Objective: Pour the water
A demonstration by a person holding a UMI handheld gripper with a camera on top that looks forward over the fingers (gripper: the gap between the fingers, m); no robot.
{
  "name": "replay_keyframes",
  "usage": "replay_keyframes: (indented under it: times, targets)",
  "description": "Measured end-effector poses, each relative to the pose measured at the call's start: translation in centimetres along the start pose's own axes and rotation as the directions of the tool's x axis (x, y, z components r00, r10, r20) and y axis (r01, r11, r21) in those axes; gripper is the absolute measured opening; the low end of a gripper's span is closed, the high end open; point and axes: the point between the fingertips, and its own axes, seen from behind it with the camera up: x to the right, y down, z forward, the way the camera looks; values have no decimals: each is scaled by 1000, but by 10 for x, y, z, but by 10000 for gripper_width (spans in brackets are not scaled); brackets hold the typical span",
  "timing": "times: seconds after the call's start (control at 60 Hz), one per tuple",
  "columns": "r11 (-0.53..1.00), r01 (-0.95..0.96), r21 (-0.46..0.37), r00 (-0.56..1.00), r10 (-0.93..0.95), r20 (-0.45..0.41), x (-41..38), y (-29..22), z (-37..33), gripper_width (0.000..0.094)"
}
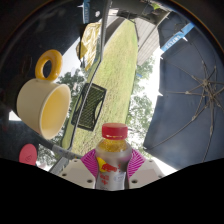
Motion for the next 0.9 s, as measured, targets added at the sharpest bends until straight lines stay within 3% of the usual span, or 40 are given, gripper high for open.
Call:
replay_keyframes:
  times: [0.067,0.15,0.167,0.267,0.333,0.633,0.7,0.817,0.9]
  targets:
    - [894,-444,-53,895,440,-69,34,26,12,330]
    - [494,-869,-29,495,865,-79,41,39,-17,332]
    - [396,-917,-39,398,913,-85,39,51,6,327]
    - [-166,-983,-78,-161,984,-71,5,50,-7,329]
    - [-339,-934,-114,-332,940,-74,-17,48,-30,329]
    - [-334,-908,-252,-329,942,-63,-116,46,-35,329]
    - [-309,-928,-210,-305,951,-49,-109,44,-36,329]
    - [-318,-924,-210,-315,948,-51,-109,42,-38,354]
    - [-316,-924,-215,-314,948,-42,-109,44,-38,454]
